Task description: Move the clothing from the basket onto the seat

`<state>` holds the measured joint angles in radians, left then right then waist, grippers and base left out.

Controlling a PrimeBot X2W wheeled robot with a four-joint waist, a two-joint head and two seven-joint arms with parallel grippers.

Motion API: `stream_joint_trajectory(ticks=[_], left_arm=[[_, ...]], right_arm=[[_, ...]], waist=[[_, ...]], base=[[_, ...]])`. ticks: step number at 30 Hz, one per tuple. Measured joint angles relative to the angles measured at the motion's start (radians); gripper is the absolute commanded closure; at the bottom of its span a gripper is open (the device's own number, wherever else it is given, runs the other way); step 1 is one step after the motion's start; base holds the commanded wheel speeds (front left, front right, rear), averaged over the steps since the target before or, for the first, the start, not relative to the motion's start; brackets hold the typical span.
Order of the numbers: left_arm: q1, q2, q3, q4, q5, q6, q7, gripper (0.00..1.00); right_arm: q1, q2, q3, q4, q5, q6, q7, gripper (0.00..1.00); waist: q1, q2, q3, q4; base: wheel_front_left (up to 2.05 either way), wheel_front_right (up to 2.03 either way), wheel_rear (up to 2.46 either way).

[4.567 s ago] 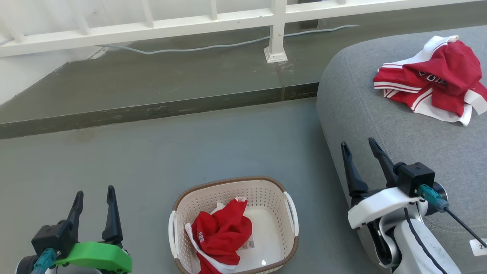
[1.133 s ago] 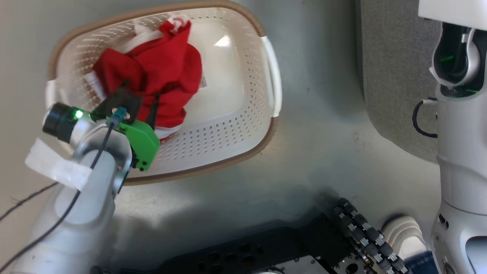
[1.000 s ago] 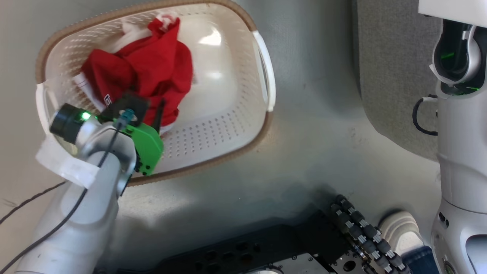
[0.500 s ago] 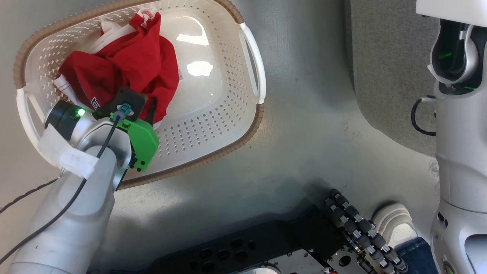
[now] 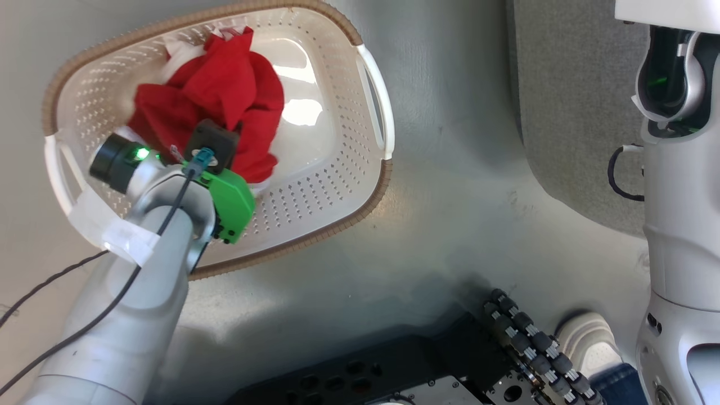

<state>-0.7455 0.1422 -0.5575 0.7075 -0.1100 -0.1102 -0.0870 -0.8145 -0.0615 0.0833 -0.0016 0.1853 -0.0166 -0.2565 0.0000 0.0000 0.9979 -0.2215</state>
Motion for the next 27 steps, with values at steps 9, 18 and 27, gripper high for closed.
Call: stream_joint_trajectory(ticks=[9,18,27], left_arm=[[-0.012,-0.045,-0.02,-0.001,-0.011,-0.004,-0.087,1.0],[-0.02,-0.066,-0.016,-0.001,-0.055,-0.006,-0.134,1.0],[-0.045,-0.084,0.007,-0.011,-0.084,-0.012,-0.152,1.0]], right_arm=[[0.024,0.0,0.005,0.053,-0.005,0.008,-0.002,0.0],[0.1,0.0,0.011,0.124,-0.014,0.02,-0.002,0.0],[0.188,0.001,0.004,0.188,-0.017,0.029,-0.002,0.0]], waist=[[0.0,0.0,-0.071,0.024],[0.0,0.0,-0.177,0.059],[0.0,0.0,-0.297,0.104]], base=[[0.0,0.0,0.0],[0.0,0.0,0.0],[0.0,0.0,0.0]])
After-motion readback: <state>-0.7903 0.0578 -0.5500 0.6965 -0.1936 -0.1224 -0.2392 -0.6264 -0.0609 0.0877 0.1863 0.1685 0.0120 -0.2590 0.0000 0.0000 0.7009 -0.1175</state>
